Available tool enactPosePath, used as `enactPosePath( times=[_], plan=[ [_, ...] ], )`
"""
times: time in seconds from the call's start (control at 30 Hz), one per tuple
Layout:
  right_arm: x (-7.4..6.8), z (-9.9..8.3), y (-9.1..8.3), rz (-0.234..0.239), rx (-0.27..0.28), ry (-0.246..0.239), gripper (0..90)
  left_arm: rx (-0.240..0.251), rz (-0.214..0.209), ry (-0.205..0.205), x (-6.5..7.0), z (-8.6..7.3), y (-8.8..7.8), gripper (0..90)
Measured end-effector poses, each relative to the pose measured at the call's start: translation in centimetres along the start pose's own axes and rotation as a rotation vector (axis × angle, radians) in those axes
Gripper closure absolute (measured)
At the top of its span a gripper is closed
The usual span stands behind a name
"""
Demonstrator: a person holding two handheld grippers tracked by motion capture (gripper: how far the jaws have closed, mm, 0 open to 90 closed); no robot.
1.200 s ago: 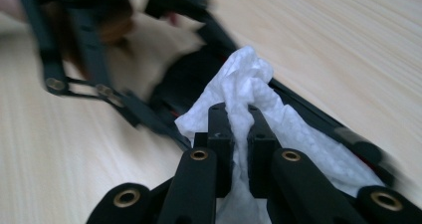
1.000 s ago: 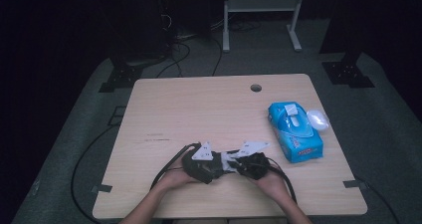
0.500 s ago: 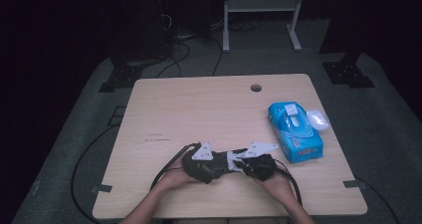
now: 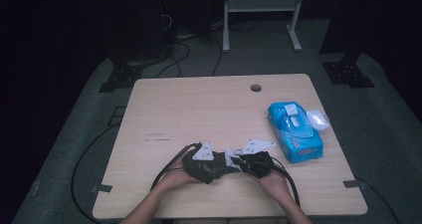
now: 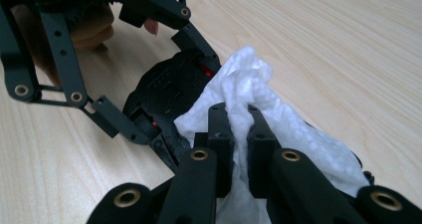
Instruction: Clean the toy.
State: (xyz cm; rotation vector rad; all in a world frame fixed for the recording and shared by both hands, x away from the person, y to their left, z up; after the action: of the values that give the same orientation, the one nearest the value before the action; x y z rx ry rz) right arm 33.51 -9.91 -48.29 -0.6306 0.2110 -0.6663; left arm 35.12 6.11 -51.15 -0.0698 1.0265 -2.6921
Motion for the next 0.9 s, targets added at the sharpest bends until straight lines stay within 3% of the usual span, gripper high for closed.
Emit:
enactPosePath(
  times=[0.17, 0.37, 0.57, 0.73, 0.9],
  plan=[
    [-1.5, 0.8, 1.2, 0.020, -0.005, -0.056, 84.4, -0.007, -0.001, 0.005, 0.0, 0.0, 0.0, 23.9],
    [0.5, 0.4, 0.1, -0.022, -0.003, 0.009, 84.4, -0.004, 0.001, 0.002, 0.0, 0.0, -0.1, 23.9],
    [-0.4, 0.9, 1.0, -0.012, 0.000, -0.023, 84.4, -0.006, 0.001, 0.004, 0.0, 0.0, -0.1, 23.9],
    [1.2, 0.5, 0.0, -0.047, 0.007, 0.026, 84.5, -0.006, 0.001, 0.004, 0.1, 0.0, 0.0, 23.9],
    [-0.2, 1.1, 1.1, -0.036, 0.005, -0.009, 84.4, -0.010, 0.001, 0.012, 0.2, 0.1, 0.1, 23.9]
  ],
)
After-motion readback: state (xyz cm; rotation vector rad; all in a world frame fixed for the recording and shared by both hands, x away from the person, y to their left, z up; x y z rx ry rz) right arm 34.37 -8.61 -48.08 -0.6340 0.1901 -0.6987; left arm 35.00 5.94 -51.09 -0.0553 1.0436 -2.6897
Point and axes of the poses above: each handheld gripper's, and its own axes: y roughly forward along the jaws, z roughly out of its top, x roughly to its right, the point moved 5 cm from there along y, roughly forward along the jaws, and after that the axes turned 2 degrees about -z, right-handed, at the moved point
